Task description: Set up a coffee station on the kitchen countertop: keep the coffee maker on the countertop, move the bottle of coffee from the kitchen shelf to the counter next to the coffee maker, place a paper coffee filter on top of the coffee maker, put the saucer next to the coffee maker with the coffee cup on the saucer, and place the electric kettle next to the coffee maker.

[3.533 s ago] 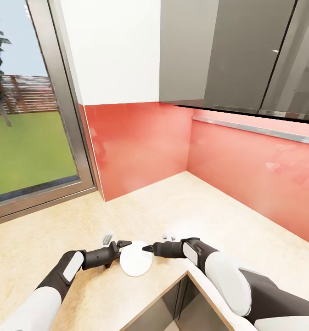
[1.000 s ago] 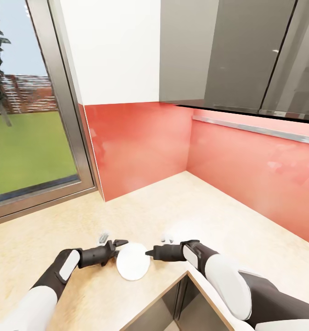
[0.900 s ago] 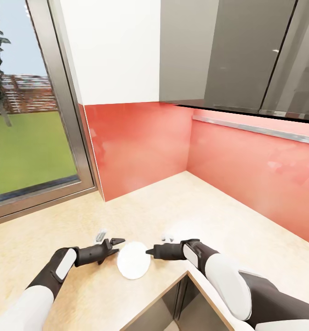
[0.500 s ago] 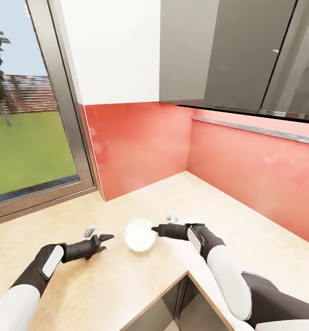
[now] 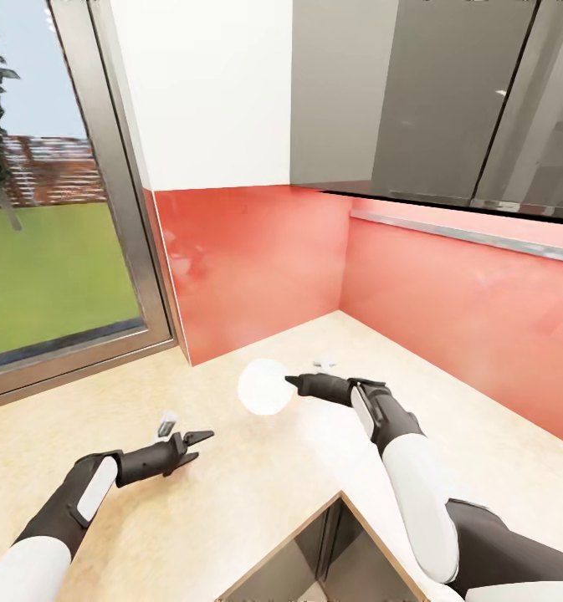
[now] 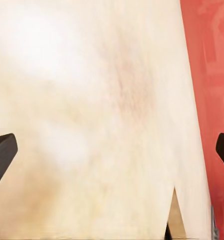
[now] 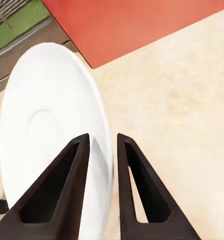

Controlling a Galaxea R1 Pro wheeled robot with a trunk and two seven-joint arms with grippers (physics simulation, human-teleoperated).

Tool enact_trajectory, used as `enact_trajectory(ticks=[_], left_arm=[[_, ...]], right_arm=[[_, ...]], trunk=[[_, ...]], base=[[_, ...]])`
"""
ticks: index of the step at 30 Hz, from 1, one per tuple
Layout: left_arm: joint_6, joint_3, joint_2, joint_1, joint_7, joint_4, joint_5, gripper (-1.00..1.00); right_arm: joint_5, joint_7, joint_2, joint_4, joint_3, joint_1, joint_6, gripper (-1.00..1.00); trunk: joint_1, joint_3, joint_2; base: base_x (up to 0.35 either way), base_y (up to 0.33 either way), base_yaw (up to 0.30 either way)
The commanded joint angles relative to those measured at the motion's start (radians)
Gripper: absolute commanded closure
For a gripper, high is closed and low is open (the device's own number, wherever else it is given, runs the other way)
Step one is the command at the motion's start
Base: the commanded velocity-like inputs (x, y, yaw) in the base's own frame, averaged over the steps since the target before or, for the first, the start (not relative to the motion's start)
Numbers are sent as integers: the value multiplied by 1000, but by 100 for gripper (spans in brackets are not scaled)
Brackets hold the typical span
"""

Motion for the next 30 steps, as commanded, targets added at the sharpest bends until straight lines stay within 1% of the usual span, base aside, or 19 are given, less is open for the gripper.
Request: enact_trajectory(ticks=[1,4,30], left_arm=[[4,1,0,-1,-3,0,-1,-100],[3,0,-1,1,-4,-1,-1,-100],[2,1,-2,6,-7,-1,-1,-100]], right_arm=[[8,9,2,-8,-8,-1,8,100],[8,9,2,-31,-8,-1,8,100],[8,9,2,-33,-7,-1,8,100]], trunk=[[0,-2,-2],[0,-2,-2],[0,-2,-2]], base=[[-159,-33,0],[-277,-81,0],[-310,-116,0]])
